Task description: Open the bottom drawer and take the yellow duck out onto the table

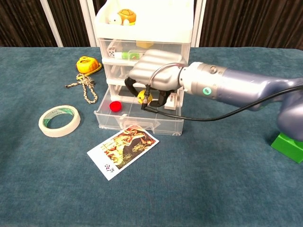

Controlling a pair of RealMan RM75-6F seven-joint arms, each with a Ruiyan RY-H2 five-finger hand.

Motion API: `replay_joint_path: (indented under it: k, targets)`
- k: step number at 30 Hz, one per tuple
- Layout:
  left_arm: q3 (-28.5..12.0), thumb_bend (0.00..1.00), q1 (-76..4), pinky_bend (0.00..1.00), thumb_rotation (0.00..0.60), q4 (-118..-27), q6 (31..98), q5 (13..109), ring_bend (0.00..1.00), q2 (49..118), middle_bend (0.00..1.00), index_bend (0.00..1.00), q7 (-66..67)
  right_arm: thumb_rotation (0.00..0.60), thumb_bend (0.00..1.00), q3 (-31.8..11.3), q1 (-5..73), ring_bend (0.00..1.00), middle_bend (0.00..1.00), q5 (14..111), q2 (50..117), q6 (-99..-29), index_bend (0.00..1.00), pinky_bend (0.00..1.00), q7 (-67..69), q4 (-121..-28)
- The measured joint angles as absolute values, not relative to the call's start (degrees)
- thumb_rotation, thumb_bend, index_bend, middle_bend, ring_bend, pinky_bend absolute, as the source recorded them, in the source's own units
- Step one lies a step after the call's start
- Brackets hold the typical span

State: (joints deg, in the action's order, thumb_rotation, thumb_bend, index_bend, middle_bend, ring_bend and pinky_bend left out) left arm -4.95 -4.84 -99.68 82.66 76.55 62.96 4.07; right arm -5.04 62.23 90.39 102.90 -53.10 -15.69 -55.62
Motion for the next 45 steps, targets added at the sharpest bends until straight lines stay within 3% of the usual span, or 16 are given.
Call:
replay_joint_path:
  k: [11, 17, 38, 45]
  targets:
    - [-5.06, 0.58, -4.77, 0.0, 0.6, -99.66, 83.01, 76.6, 0.0, 63.09, 0.0, 0.06, 4.21, 0.6, 0.36, -2.87, 55.79, 1.0, 1.0, 90.73, 89.5, -57.83, 0.48, 1.0, -20.89, -72.12]
    - [-4.93, 0.59, -4.75, 0.0, 0.6, -99.64, 83.09, 76.85, 0.0, 63.16, 0.0, 0.06, 4.38, 0.6, 0.36, -0.27, 51.88, 1.0, 1.0, 90.99, 86.09, -59.17, 0.48, 1.0, -23.42, -74.57]
    - [-5.05, 0.59, -4.65, 0.0, 0.6, -99.64, 83.4, 77.03, 0.0, 63.07, 0.0, 0.06, 4.09, 0.6, 0.34, 0.74, 49.51, 1.0, 1.0, 87.91, 91.86, -52.59, 0.48, 1.0, -24.84, -66.37]
    - [-5.03, 0.59, -4.67, 0.0, 0.6, -99.65, 83.36, 77.02, 0.0, 63.09, 0.0, 0.06, 4.25, 0.6, 0.28, 0.45, 49.32, 1.0, 1.0, 87.05, 91.76, -51.03, 0.26, 1.0, -25.94, -66.61]
